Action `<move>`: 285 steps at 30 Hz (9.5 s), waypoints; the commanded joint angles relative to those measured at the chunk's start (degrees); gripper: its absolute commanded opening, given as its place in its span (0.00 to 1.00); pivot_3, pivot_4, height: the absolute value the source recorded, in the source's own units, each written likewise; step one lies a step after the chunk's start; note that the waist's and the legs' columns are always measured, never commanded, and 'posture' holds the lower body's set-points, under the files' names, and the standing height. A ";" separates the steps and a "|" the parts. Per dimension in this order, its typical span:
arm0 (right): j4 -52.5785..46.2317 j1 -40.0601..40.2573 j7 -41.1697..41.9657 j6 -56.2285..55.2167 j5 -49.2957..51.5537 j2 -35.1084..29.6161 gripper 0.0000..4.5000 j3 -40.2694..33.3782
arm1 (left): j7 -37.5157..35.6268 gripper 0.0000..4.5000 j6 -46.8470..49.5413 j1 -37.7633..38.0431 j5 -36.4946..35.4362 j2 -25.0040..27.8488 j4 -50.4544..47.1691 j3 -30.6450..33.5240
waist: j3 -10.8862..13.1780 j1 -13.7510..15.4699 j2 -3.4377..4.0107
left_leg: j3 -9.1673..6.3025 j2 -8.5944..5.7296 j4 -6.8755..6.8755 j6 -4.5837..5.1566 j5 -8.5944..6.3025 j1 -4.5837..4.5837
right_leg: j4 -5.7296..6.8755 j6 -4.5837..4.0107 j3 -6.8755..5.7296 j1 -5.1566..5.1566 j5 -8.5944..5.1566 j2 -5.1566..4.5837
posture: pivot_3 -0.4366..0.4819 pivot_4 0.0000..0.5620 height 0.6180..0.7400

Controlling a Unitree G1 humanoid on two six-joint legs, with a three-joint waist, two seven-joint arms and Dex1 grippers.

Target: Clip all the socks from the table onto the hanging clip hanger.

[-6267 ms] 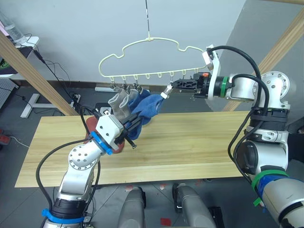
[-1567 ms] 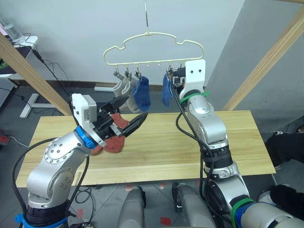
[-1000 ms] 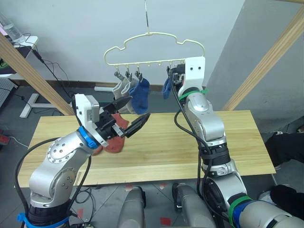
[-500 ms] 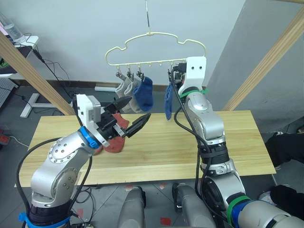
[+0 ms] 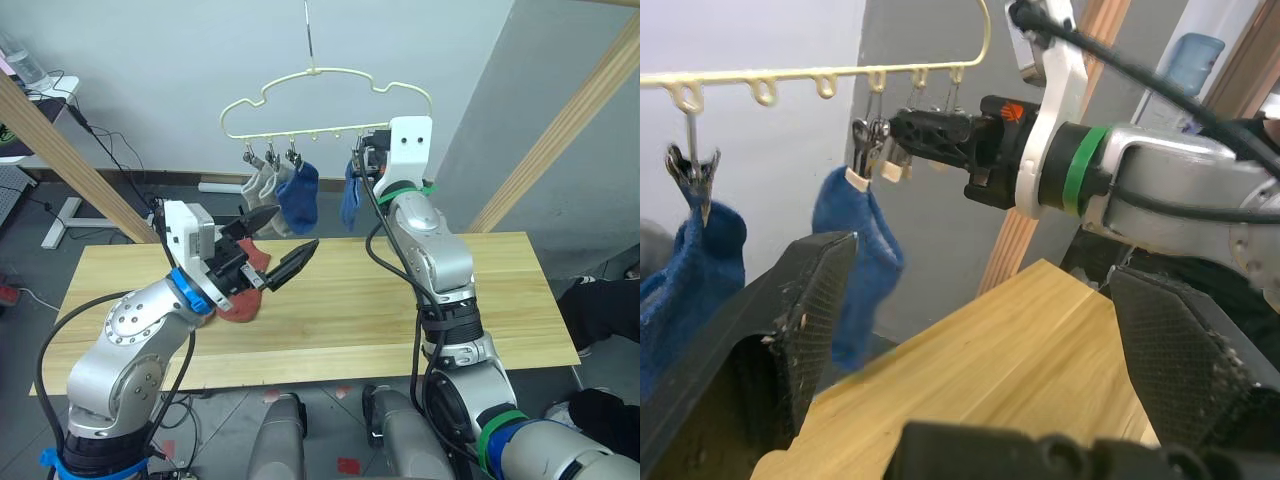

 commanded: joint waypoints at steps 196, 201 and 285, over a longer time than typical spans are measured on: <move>-9.22 -6.05 0.26 55.45 56.27 -20.20 0.99 -18.48 | 0.28 0.00 -44.25 -6.85 31.58 -8.11 26.62 -10.04 | 0.01 -0.02 0.02 | -0.05 -0.03 -0.03 0.06 0.00 -0.13 | -0.06 0.08 -0.08 -0.01 -0.05 -0.04 | 0.50 0.51 1.00; -20.30 2.37 1.14 54.88 56.22 -21.35 1.00 -15.62 | -0.77 0.29 -35.89 -5.79 25.05 -9.14 23.82 -10.08 | 0.01 -0.61 0.02 | 0.04 0.00 -0.02 0.06 0.00 -0.08 | -0.01 0.17 0.01 -0.02 -0.10 -0.03 | 0.47 0.52 1.00; -5.97 5.07 -9.42 -7.21 -8.81 -0.87 0.51 1.63 | 1.86 1.00 6.98 -5.42 -11.35 2.39 -1.70 2.24 | 0.02 -0.13 0.00 | 0.01 0.01 -0.01 0.07 0.04 0.05 | 0.05 0.20 0.03 0.00 -0.12 0.05 | 0.55 0.48 1.00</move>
